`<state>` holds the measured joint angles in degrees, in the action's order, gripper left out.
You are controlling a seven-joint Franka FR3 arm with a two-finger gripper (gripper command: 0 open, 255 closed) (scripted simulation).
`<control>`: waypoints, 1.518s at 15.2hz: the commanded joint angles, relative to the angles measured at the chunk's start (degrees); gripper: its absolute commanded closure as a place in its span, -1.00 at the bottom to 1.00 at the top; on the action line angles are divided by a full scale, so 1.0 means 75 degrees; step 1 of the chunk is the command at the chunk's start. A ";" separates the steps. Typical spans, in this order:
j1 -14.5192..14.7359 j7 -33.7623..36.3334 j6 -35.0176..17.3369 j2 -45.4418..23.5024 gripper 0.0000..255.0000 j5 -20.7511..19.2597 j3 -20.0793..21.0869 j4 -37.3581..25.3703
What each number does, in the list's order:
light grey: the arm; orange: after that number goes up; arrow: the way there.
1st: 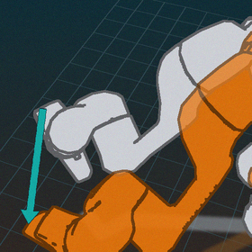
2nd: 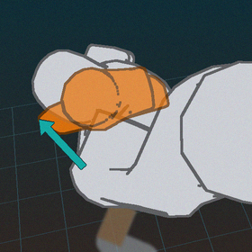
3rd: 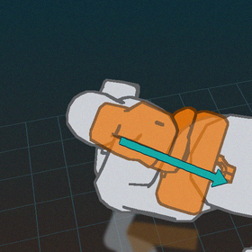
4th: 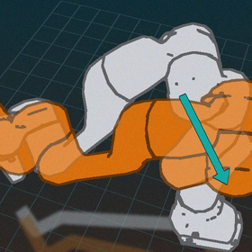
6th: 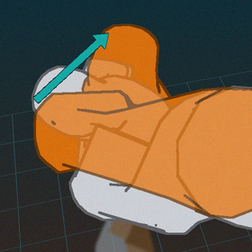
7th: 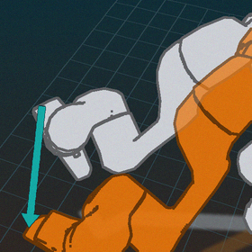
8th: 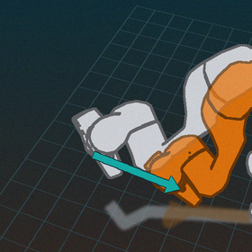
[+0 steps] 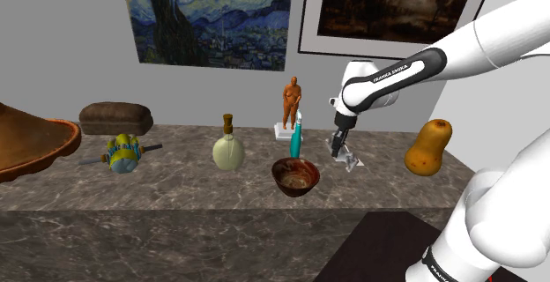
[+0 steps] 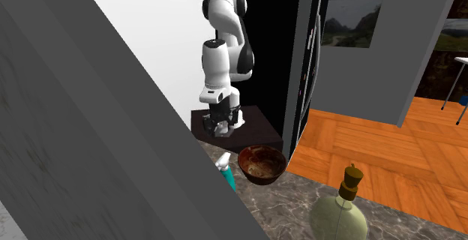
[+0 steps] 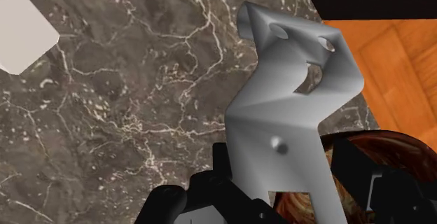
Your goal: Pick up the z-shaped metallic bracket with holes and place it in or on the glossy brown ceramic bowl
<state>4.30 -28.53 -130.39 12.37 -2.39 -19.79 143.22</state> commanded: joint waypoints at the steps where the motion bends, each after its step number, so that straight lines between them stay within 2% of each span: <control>1: 0.0213 0.0344 -0.0029 -0.0178 1.00 0.0147 0.0235 -0.0144; 7: 0.0797 0.1215 -0.0097 -0.0977 1.00 0.0561 0.0834 -0.0871; 11: 0.1185 0.1844 -0.0062 -0.1697 1.00 0.0788 0.1231 -0.1637; 23: 0.1177 0.1608 -0.1150 -0.2474 1.00 0.1073 0.1259 -0.1303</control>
<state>13.17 -16.31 -138.73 -5.85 5.54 -10.34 133.49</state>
